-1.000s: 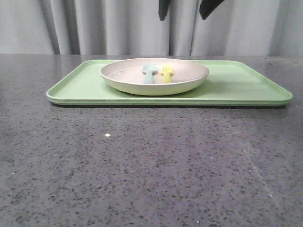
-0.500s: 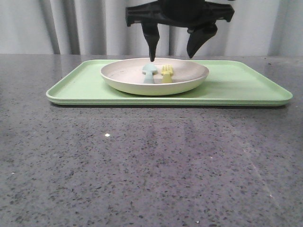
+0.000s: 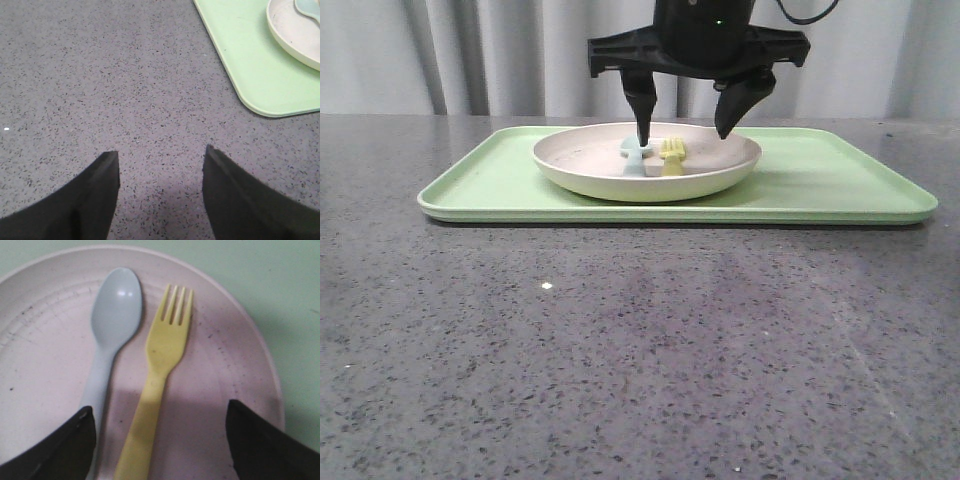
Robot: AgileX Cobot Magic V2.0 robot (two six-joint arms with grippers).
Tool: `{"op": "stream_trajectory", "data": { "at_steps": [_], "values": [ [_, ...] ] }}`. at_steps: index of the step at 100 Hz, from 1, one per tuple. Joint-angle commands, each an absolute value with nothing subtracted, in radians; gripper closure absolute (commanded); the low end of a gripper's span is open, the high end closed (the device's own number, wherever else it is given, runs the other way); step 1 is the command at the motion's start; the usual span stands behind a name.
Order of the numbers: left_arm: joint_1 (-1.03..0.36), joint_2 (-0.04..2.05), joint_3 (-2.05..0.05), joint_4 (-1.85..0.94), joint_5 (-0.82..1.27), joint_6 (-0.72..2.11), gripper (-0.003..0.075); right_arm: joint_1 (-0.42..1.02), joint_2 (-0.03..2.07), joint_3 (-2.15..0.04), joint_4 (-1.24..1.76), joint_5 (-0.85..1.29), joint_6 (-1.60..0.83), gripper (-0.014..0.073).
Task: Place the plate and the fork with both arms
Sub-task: 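Lower the right gripper and grasp the yellow fork's handle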
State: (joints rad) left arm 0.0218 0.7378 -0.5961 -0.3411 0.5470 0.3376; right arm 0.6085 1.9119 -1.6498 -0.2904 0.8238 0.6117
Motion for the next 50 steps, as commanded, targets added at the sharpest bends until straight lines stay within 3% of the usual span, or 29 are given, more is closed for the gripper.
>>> {"op": "stream_trajectory", "data": {
  "at_steps": [1, 50],
  "values": [
    [0.023, 0.733, -0.623, -0.354, 0.491, 0.333, 0.0345, 0.596, 1.872, -1.685, -0.329, 0.786, 0.619, 0.0053],
    [0.023, 0.733, -0.623, -0.354, 0.491, 0.333, 0.0345, 0.596, 1.908, -1.685, -0.329, 0.78, 0.622, 0.0053]
  ]
}}
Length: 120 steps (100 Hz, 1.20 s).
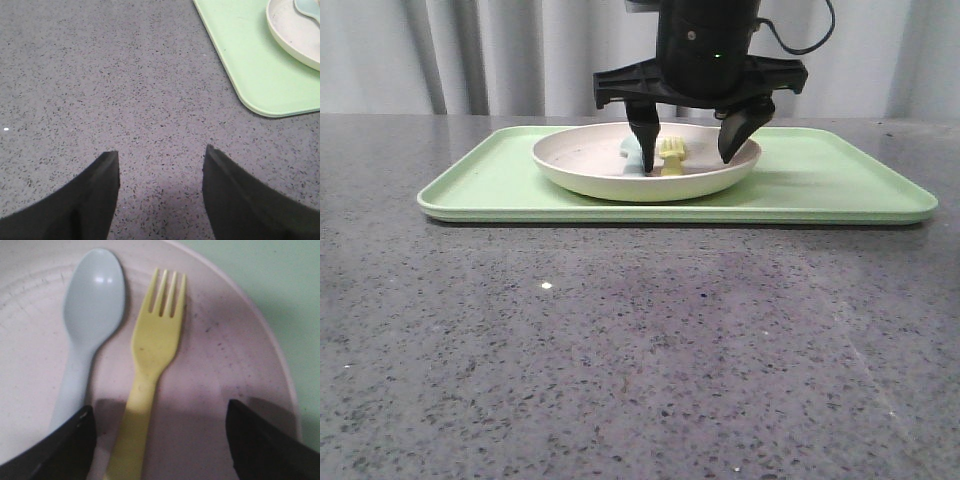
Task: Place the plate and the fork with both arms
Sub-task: 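Lower the right gripper and grasp the yellow fork's handle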
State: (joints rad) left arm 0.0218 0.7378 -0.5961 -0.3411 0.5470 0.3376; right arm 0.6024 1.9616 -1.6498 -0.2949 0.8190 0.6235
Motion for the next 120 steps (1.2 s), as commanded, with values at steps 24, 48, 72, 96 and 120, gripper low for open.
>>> {"op": "stream_trajectory", "data": {
  "at_steps": [24, 48, 72, 96, 120],
  "values": [
    [0.023, 0.733, -0.623, -0.354, 0.491, 0.333, 0.0345, 0.596, 1.908, -1.685, -0.329, 0.78, 0.623, 0.0053],
    [0.023, 0.733, -0.623, -0.354, 0.491, 0.333, 0.0345, 0.596, 1.908, -1.685, -0.328, 0.786, 0.627, 0.0053],
    [0.023, 0.733, -0.623, -0.354, 0.491, 0.333, 0.0345, 0.596, 1.908, -1.685, -0.328, 0.793, 0.631, 0.0169],
    [0.023, 0.733, -0.623, -0.354, 0.491, 0.333, 0.0345, 0.596, 1.908, -1.685, -0.322, 0.795, 0.631, 0.0286],
    [0.023, 0.733, -0.623, -0.354, 0.491, 0.333, 0.0345, 0.596, 1.908, -1.685, -0.322, 0.808, 0.631, 0.0286]
  ]
}}
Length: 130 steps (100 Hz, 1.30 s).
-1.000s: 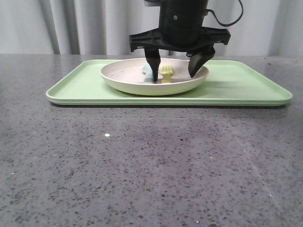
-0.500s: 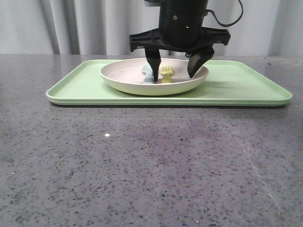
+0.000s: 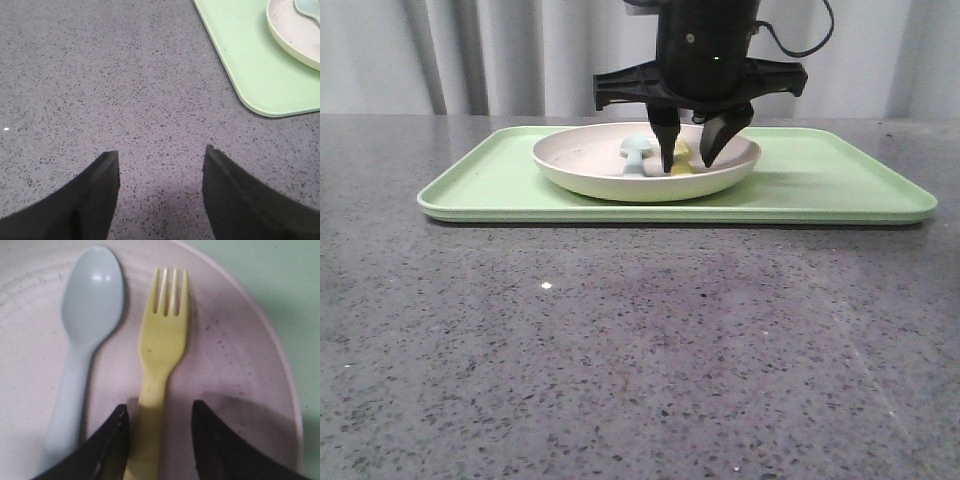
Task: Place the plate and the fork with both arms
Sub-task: 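Lower the right gripper and grasp the yellow fork's handle, then lift the fork out of the plate and carry it beside the plate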
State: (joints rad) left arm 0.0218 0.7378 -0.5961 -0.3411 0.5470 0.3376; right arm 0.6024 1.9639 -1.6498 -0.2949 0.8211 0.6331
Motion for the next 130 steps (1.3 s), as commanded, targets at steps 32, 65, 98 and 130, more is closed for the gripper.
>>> {"op": "stream_trajectory", "data": {
  "at_steps": [32, 65, 98, 130],
  "values": [
    [0.023, 0.733, -0.623, -0.354, 0.491, 0.333, 0.0345, 0.596, 1.908, -1.685, -0.321, 0.809, 0.631, 0.0414],
    [0.023, 0.733, -0.623, -0.354, 0.491, 0.333, 0.0345, 0.596, 1.908, -1.685, -0.321, 0.809, 0.631, 0.0434],
    [0.023, 0.733, -0.623, -0.354, 0.491, 0.333, 0.0345, 0.596, 1.908, -1.685, -0.321, 0.809, 0.631, 0.0523],
    [0.023, 0.733, -0.623, -0.354, 0.491, 0.333, 0.0345, 0.596, 1.905, -1.685, -0.321, 0.809, 0.631, 0.0669]
  ]
}}
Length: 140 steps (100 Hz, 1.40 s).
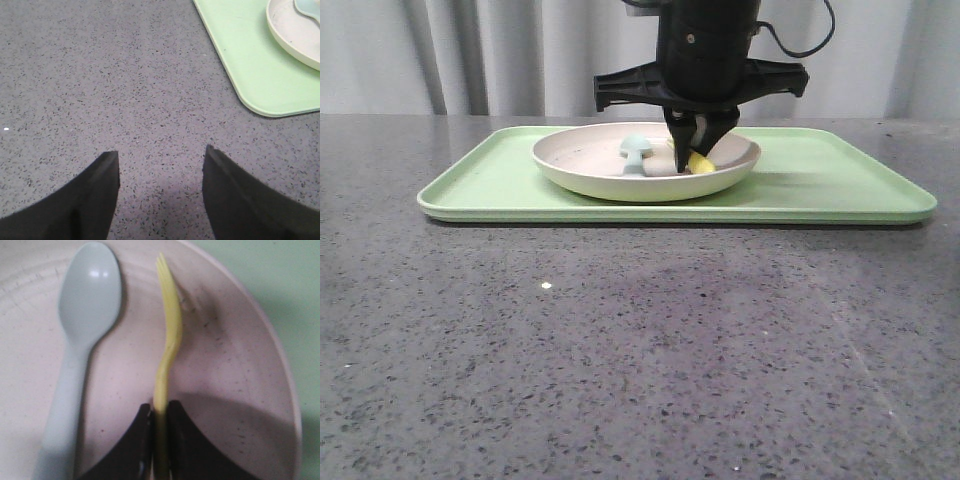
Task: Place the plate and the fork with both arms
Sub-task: 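Lift the fork out of the plate and carry it beside the plate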
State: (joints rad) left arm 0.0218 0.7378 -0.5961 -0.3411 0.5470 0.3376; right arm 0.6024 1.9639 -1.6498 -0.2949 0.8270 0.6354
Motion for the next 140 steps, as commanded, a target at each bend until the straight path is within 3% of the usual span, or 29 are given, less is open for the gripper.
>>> {"op": "stream_trajectory", "data": {
  "at_steps": [1, 72, 109, 140],
  "values": [
    [0.023, 0.733, -0.623, -0.354, 0.491, 0.333, 0.0345, 0.596, 1.904, -1.685, -0.321, 0.809, 0.631, 0.0676],
    [0.023, 0.733, -0.623, -0.354, 0.491, 0.333, 0.0346, 0.524, 1.703, -1.69, -0.354, 0.858, 0.629, 0.0696],
    [0.023, 0.733, -0.623, -0.354, 0.491, 0.333, 0.0346, 0.376, 1.514, -1.397, -0.268, 0.693, 0.61, 0.0708],
    [0.023, 0.733, -0.623, -0.354, 0.491, 0.333, 0.0346, 0.249, 1.462, -1.22, 0.109, 0.526, 0.304, 0.0708]
  ]
}}
